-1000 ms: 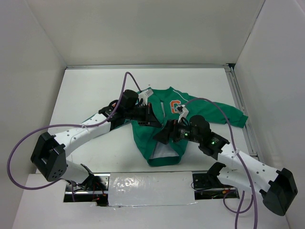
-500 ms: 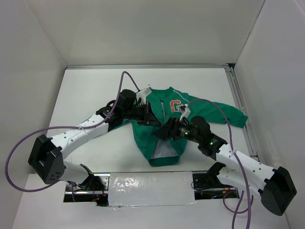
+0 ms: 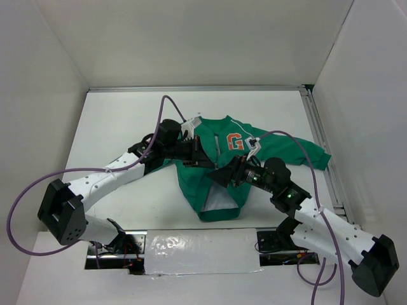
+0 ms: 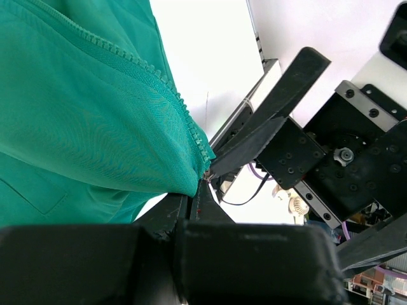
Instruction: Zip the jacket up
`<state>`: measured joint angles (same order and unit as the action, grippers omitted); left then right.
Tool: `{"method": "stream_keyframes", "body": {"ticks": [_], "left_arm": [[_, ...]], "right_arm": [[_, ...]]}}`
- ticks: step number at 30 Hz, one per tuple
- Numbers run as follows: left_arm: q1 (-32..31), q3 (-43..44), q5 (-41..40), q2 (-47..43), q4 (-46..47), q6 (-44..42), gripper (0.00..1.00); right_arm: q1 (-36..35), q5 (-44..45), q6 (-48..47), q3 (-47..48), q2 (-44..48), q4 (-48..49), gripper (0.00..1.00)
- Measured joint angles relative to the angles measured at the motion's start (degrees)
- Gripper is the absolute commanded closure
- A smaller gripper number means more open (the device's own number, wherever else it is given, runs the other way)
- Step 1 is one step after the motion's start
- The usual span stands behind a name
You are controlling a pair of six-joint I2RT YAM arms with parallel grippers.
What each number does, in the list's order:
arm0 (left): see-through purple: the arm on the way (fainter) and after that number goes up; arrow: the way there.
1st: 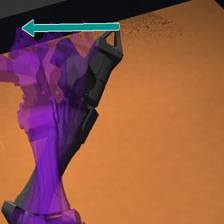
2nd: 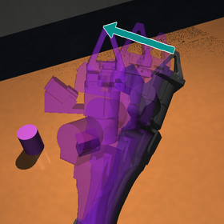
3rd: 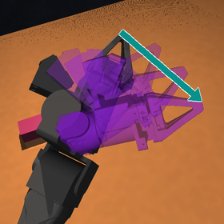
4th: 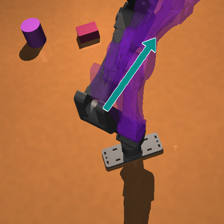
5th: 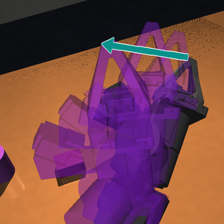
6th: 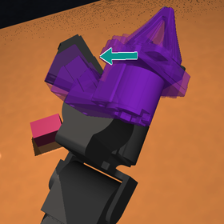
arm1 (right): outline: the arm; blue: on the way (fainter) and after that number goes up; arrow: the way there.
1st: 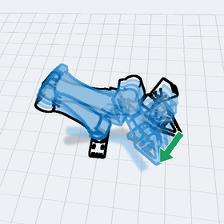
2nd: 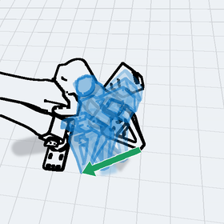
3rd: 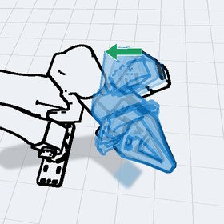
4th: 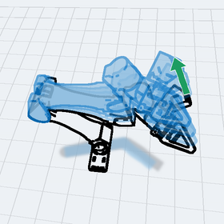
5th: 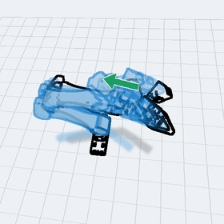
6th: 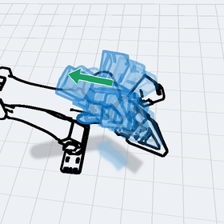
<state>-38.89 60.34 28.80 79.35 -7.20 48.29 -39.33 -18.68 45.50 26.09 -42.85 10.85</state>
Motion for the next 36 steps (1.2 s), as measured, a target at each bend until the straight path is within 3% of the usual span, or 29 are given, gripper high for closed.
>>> {"method": "stream_keyframes", "body": {"ticks": [5, 10, 15, 19, 21, 24, 28, 36], "left_arm": [[0.09, -0.35, 0.00, 0.04, -0.02, 0.00, 1.00], [0.09, -0.37, 0.00, 0.04, 0.00, 0.02, 1.00], [0.09, -0.50, 0.02, 0.04, 0.02, 0.02, 1.00], [0.09, -0.59, 0.04, 0.04, 0.09, 0.02, 1.00], [0.09, -0.70, 0.04, 0.04, 0.07, 0.04, 1.00], [0.09, -0.72, 0.09, 0.04, 0.07, 0.02, 1.00], [0.09, -0.72, 0.24, 0.04, 0.11, 0.00, 1.00], [0.11, -0.79, 0.20, 0.04, 0.20, -0.33, 1.00]], "right_arm": [[0.04, -0.20, 0.24, -0.28, 0.07, 0.22, 0.19], [0.17, -0.15, 0.37, -0.28, -0.48, 0.31, 0.23], [0.22, 0.26, 0.00, -0.24, -2.82, 0.15, 0.37], [0.22, 0.48, -0.20, -0.17, -4.87, -0.24, 0.66], [0.22, 0.74, -0.04, -0.17, -5.22, -0.24, 0.66], [0.22, 1.14, -0.31, -0.13, -5.35, -0.31, 0.75], [0.24, 1.88, -0.50, 0.15, -5.35, -0.63, 1.00], [0.24, 3.10, -0.42, 0.44, -4.52, -2.56, 1.00]]}}
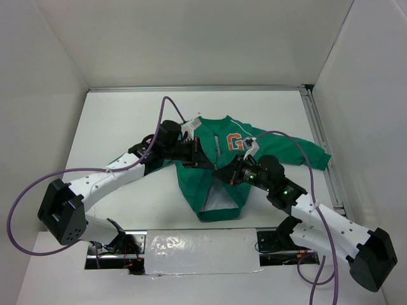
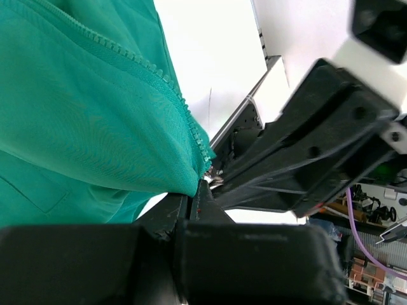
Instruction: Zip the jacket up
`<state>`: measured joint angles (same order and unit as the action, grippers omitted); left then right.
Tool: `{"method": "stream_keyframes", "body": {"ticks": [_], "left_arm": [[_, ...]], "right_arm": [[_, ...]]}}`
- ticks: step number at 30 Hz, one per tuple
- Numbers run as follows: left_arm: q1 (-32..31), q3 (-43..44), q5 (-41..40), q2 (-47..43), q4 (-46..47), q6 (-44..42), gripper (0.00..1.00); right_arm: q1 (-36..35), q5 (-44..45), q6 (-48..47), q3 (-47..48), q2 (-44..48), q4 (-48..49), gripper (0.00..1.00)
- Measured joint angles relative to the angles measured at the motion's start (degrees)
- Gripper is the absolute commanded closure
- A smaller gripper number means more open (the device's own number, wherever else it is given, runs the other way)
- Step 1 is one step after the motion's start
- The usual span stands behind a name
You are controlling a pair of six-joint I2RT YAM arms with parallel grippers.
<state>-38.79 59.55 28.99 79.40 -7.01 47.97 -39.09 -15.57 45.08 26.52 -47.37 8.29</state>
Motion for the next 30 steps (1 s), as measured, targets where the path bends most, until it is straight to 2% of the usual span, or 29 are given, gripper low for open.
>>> {"method": "stream_keyframes", "body": {"ticks": [7, 13, 22, 30], "left_arm": [[-0.31, -0.76, 0.76, 0.00, 0.83, -2.60, 1.00], [-1.29, -2.60, 0.68, -0.13, 2.80, -4.81, 1.00], [-3.48, -3.15, -4.31, -0.33, 5.42, -7.61, 1.00], [-5.25, -3.69, -7.28, -1.60, 5.73, -10.60, 1.00]], "right_arm": [[0.94, -1.51, 1.18, 6.80, 0.76, -11.50, 1.00], [3.08, -3.87, 3.93, 12.13, -3.17, -20.28, 1.00], [13.70, -14.12, 16.70, 13.22, -7.06, -22.58, 1.00], [15.98, -16.09, 16.26, 18.91, -11.30, -28.83, 1.00]]}}
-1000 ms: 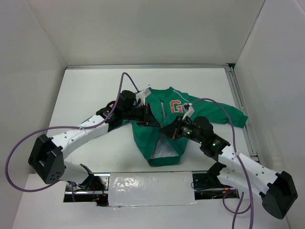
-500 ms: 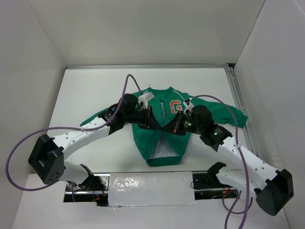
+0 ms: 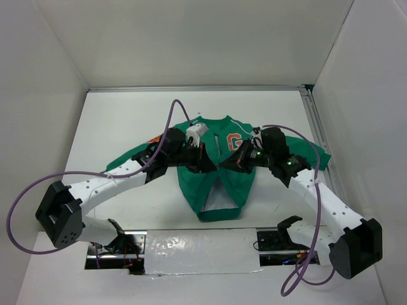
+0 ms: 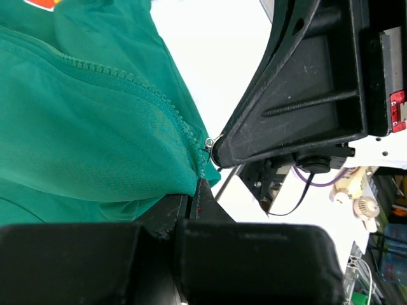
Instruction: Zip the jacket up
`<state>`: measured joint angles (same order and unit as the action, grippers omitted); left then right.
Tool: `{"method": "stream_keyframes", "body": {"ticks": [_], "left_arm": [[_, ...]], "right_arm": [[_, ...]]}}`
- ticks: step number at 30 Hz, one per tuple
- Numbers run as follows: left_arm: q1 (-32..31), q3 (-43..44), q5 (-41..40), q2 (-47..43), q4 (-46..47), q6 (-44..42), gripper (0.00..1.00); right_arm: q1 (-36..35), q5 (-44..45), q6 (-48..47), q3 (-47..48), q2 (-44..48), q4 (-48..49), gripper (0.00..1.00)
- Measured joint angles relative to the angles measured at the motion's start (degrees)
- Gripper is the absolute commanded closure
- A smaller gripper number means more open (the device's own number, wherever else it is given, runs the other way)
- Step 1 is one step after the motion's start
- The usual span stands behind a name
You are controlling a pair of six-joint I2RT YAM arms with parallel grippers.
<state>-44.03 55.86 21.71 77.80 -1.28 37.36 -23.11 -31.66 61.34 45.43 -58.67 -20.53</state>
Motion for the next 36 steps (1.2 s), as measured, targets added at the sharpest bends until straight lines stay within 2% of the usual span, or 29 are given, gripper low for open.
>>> {"method": "stream_keyframes", "body": {"ticks": [3, 4, 5, 8, 12, 14, 17, 22, 30, 32, 33, 35, 36], "left_arm": [[-0.02, 0.00, -0.87, 0.00, -0.98, -0.13, 1.00], [-0.09, 0.02, -1.16, 0.00, -1.68, -0.09, 0.95], [-0.20, 0.17, -1.62, 0.02, -2.60, -0.13, 0.83], [-0.39, 2.03, -3.06, 0.28, -6.69, -1.07, 0.58], [-0.94, 3.82, -4.24, 0.94, -12.55, -3.17, 0.35], [-1.14, 4.61, -5.44, 1.03, -14.82, -4.55, 0.18], [-1.31, 5.44, -7.41, 0.83, -16.35, -6.38, 0.01], [-2.84, 5.42, -13.68, -1.73, -17.77, -9.18, 0.01], [-10.29, 5.40, -23.28, -3.63, -13.33, -15.15, 0.01], [-11.50, 5.40, -24.81, -3.50, -11.82, -16.50, 0.07], [-11.76, 5.40, -25.42, -3.30, -11.21, -16.74, 0.16], [-11.78, 5.40, -27.19, -2.43, -10.25, -17.53, 0.23], [-11.78, 5.40, -28.13, -1.86, -9.90, -17.79, 0.31]], "right_arm": [[-0.96, 1.73, -3.52, 1.18, -1.33, -1.49, 1.00], [-1.88, 2.93, -5.40, 2.27, -1.95, -2.97, 1.00], [-3.10, 4.46, -7.23, 3.45, -2.71, -4.15, 1.00], [-5.70, 8.24, -12.39, 6.34, -4.68, -6.27, 1.00], [-5.90, 12.00, -16.65, 7.96, -5.22, -6.19, 1.00], [-6.34, 13.09, -17.94, 8.28, -5.22, -6.38, 1.00], [-7.02, 14.08, -19.32, 8.94, -5.22, -7.43, 1.00], [-7.26, 14.69, -20.57, 11.41, -5.22, -9.29, 1.00], [-7.56, 13.44, -20.13, 12.92, -5.25, -11.34, 1.00], [-7.61, 13.11, -19.78, 13.22, -5.27, -11.65, 1.00], [-7.61, 12.85, -19.45, 13.38, -5.27, -11.69, 1.00], [-7.61, 12.17, -18.84, 13.51, -5.27, -11.67, 1.00], [-7.61, 11.69, -18.58, 13.51, -5.27, -11.65, 1.00]]}}
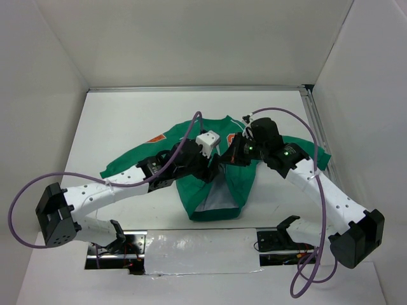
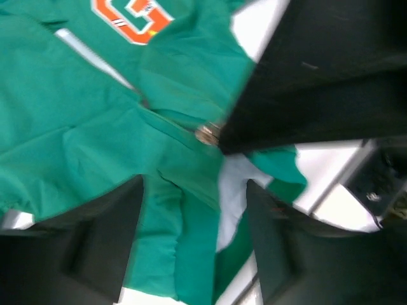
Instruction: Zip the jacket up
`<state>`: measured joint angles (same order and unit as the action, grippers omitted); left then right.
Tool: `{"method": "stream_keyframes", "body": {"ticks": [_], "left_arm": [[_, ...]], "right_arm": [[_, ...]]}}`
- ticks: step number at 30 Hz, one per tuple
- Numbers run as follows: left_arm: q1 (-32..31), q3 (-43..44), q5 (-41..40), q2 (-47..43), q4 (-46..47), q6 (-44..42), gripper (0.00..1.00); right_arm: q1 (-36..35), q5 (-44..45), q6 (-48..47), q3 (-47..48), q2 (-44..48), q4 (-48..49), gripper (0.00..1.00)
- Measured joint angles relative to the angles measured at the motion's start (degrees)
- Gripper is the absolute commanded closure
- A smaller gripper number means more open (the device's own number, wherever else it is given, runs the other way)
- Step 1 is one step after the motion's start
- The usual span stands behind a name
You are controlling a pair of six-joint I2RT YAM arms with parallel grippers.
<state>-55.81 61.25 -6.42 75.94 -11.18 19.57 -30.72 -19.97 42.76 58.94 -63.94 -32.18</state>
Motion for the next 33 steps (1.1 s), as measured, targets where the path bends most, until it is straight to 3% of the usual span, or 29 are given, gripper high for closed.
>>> {"method": "stream_keyframes", "body": {"ticks": [5, 10, 13, 23, 27, 33], "left_arm": [[0.04, 0.00, -4.11, 2.91, 1.09, -1.60, 0.39], [0.04, 0.00, -5.33, 3.80, 3.32, -2.84, 0.68], [0.02, 0.00, -5.29, 3.80, 4.96, -3.23, 1.00], [-1.03, -3.67, -6.45, 1.29, 8.46, -4.94, 1.00], [-1.03, -6.25, -7.41, -0.81, 8.85, -5.88, 1.00], [0.24, -8.28, -5.20, -3.19, 8.57, -6.19, 1.00]], "right_arm": [[0.66, -2.97, 1.79, -0.02, 0.00, 0.50, 1.00], [1.53, -4.92, 3.30, -0.13, 0.00, 1.73, 1.00], [1.79, -4.92, 3.87, -0.13, 0.00, 2.03, 1.00], [1.22, 3.02, 6.19, -1.07, -1.68, 5.57, 1.00], [-1.95, 5.46, -1.05, -0.37, -3.54, 5.70, 1.00], [-12.66, 22.47, -13.92, -0.66, -4.48, 6.51, 1.00]]}}
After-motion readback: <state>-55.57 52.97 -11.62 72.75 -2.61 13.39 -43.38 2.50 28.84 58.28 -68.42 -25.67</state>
